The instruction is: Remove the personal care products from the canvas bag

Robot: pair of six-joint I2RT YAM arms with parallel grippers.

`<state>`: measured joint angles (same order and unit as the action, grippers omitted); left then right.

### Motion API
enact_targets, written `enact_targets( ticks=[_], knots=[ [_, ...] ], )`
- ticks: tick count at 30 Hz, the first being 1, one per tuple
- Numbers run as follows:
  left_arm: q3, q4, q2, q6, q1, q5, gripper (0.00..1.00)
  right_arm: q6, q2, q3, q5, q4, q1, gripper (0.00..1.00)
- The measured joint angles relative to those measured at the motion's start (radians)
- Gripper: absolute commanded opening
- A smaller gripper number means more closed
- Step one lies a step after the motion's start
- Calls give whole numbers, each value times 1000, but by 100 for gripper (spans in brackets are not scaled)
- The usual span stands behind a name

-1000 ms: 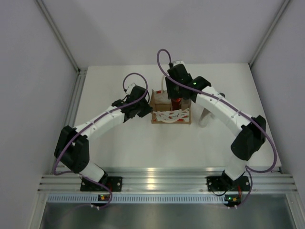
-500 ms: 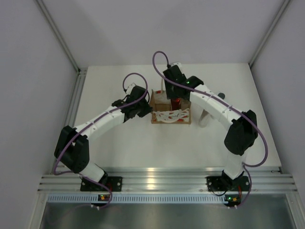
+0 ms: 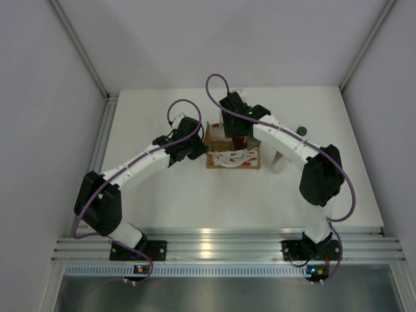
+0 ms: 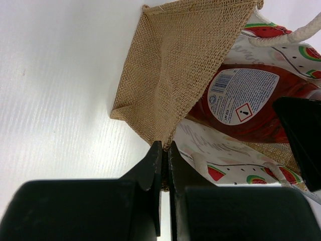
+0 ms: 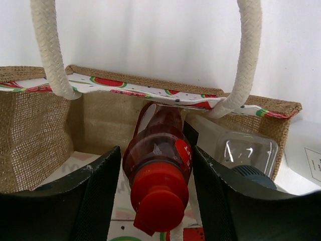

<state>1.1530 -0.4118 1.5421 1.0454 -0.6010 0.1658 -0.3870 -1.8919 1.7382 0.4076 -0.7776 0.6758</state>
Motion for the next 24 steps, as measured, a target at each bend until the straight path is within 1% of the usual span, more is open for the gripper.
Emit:
enact_targets(
  ticks=[8, 14, 16, 17, 18, 19, 21, 22, 23, 24],
  knots=[
    [0, 0, 0, 0, 0, 0, 0, -19, -40, 2, -6, 8, 0, 58],
    [0, 0, 0, 0, 0, 0, 0, -30, -67, 11, -9, 11, -2, 56],
    [0, 0, 0, 0, 0, 0, 0, -34, -71, 13, -10, 15, -2, 46],
    [0, 0, 0, -1, 0, 0, 0, -36, -73, 13, -10, 16, -3, 45],
    [0, 0, 0, -1, 0, 1, 0, -40, -75, 17, -12, 16, -3, 42],
    [0, 0, 0, -1, 0, 1, 0, -42, -77, 18, -12, 18, -3, 36],
    [0, 0, 0, -1, 0, 3, 0, -43, -78, 18, -11, 21, -3, 31],
    [0, 0, 0, -1, 0, 3, 0, -43, -78, 18, -12, 23, -3, 24],
    [0, 0, 0, -1, 0, 4, 0, -43, -78, 18, -12, 26, -3, 23],
    [0, 0, 0, -1, 0, 4, 0, -43, -78, 17, -13, 29, -3, 14]
  ],
)
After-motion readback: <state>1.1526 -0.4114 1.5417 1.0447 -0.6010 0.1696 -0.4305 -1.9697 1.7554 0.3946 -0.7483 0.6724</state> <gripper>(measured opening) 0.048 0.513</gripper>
